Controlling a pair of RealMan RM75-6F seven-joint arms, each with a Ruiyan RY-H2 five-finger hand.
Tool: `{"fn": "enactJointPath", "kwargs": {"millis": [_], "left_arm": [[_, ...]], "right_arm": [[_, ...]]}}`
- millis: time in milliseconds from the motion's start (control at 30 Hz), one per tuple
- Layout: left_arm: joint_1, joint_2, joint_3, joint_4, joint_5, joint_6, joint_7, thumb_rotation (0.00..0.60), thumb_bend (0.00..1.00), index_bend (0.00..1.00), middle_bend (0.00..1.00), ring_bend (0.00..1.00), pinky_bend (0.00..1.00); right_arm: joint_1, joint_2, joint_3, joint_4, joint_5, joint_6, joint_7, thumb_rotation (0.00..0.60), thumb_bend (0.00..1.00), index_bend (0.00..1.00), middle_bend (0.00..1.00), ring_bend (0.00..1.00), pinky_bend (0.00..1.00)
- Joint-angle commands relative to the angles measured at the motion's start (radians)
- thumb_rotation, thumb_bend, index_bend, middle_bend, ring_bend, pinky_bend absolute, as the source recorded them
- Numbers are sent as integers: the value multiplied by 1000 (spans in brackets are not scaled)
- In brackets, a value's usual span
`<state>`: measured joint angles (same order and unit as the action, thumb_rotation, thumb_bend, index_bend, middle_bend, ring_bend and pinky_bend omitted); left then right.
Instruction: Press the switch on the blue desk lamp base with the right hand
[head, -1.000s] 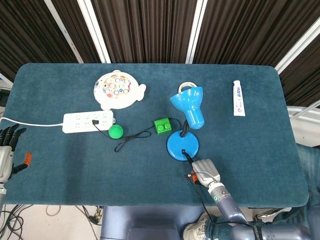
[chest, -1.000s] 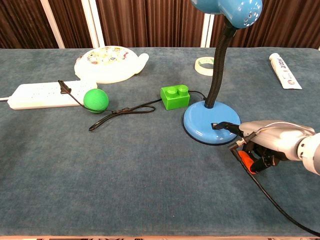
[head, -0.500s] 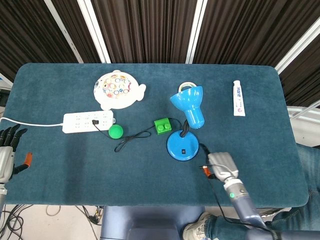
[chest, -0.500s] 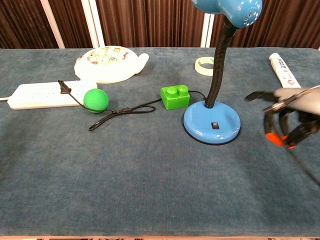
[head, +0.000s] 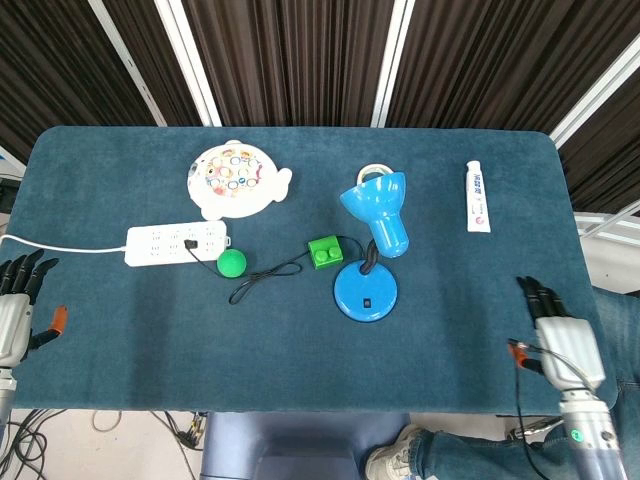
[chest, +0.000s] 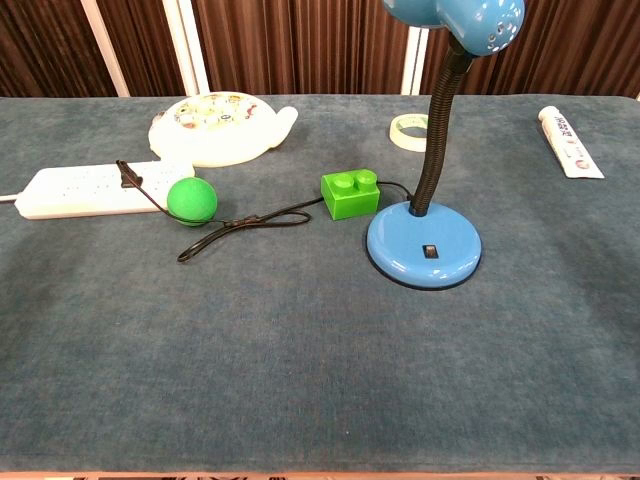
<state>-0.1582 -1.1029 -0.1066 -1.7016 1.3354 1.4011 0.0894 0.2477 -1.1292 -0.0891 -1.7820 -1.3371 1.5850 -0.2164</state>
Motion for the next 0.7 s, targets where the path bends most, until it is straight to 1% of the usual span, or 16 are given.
{"fn": "enactJointPath", "kwargs": {"millis": [33, 200, 367, 700], "left_arm": [[0, 0, 0, 3, 0, 0, 0, 600, 439, 140, 25, 0, 0], [1, 1, 0, 5, 0, 2, -1, 600, 439, 140, 25, 0, 0], [1, 0, 3, 6, 6, 2, 3, 600, 439, 140, 25, 0, 0], [1, 1, 2, 6, 1, 0, 2, 600, 439, 140, 25, 0, 0]], "right_arm": [[-78, -46, 4, 136, -72, 73, 89, 600, 270, 0, 78, 109, 0], [-91, -51, 27, 151, -69, 59, 85, 600, 237, 0, 61, 86, 0], [-104, -43, 53, 144, -57, 44, 69, 600, 238, 0, 60, 83, 0], [-115, -43, 75, 134, -63, -6, 55, 600, 238, 0, 59, 77, 0]]}}
